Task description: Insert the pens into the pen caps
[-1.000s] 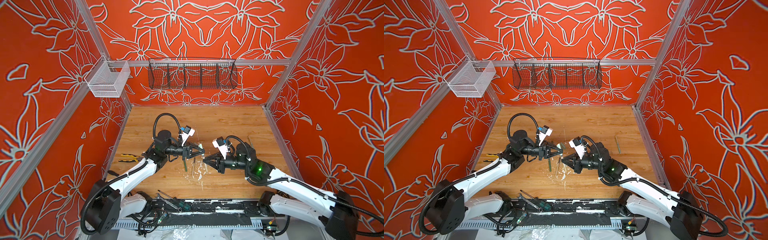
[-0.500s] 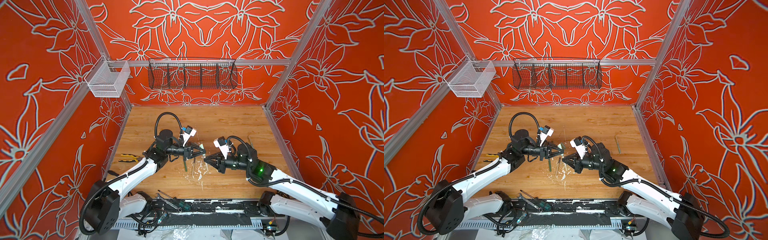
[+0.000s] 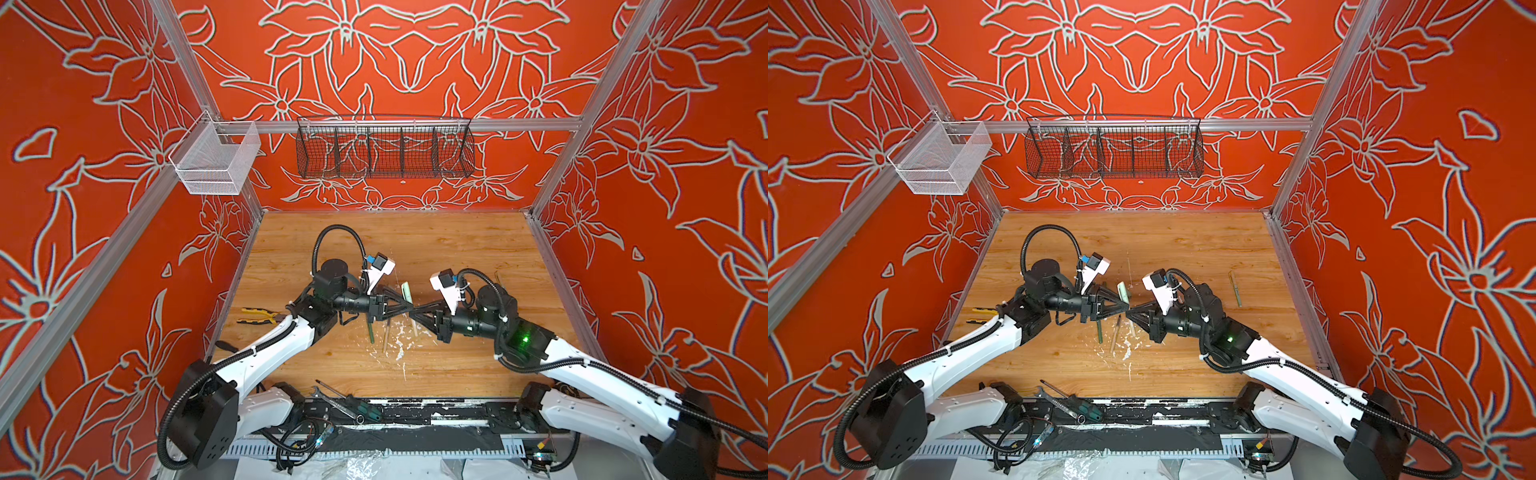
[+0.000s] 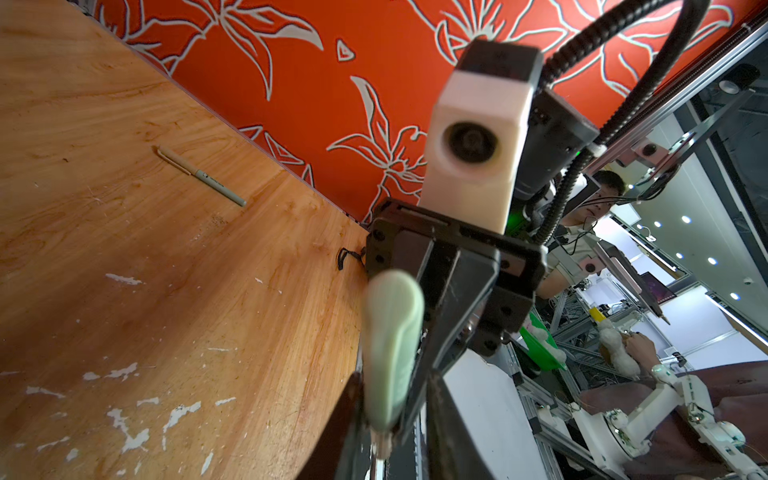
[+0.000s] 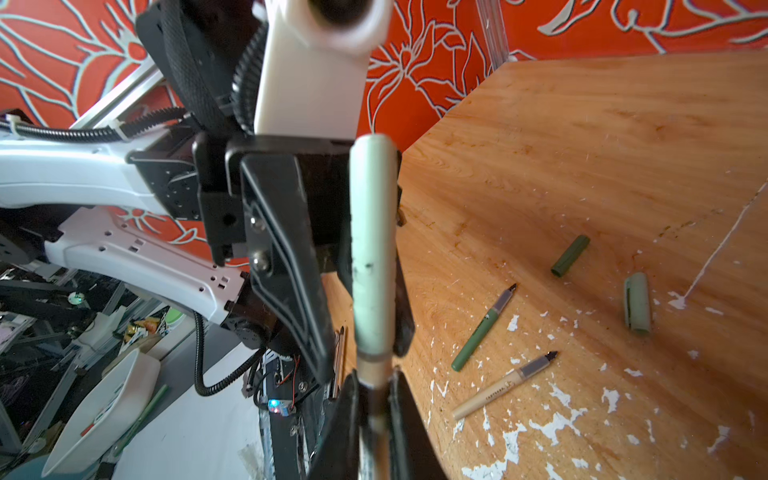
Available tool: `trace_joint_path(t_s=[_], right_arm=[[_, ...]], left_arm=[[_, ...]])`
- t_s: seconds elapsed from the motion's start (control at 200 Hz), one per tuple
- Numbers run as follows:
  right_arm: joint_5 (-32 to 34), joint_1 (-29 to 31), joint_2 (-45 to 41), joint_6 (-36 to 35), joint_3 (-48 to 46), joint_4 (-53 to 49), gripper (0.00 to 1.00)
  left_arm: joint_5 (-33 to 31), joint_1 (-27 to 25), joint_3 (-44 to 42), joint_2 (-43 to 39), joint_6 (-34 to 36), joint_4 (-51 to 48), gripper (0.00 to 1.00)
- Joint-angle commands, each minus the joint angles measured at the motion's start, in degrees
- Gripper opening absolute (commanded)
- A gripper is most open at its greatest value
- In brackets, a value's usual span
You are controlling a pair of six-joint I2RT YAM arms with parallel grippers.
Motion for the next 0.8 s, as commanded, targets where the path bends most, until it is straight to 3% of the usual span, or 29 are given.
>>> trace_joint_path(t_s=[0.0, 0.21, 0.335, 0.58, 0.791], right_arm=[[0.50, -0.27, 0.46, 0.50, 2.07, 2.18, 0.00], [-0.78, -0.19, 1.56, 0.43, 2.15, 1.94, 0.00], [-1.68, -0.11, 2.14, 0.29, 2.45, 0.37, 0.00], [-2.52, 0.37, 1.61, 0.02, 1.65, -0.08, 0.00], [-3.16, 0.68, 1.17, 0.02, 1.33, 1.57, 0.00]], left_arm=[[1.45, -0.32, -0.04, -1.34, 0.84, -0.43, 0.27], [0.62, -0.24, -0.06, -2.39, 1.08, -0.50, 0.33], [-0.56, 0.03, -0.24, -3.47, 0.71, 0.51, 0.42], [0.06, 1.50, -1.42, -3.80, -2.30, 4.58, 0.43], [0.04, 1.53, -1.32, -5.16, -1.60, 2.50, 0.52]])
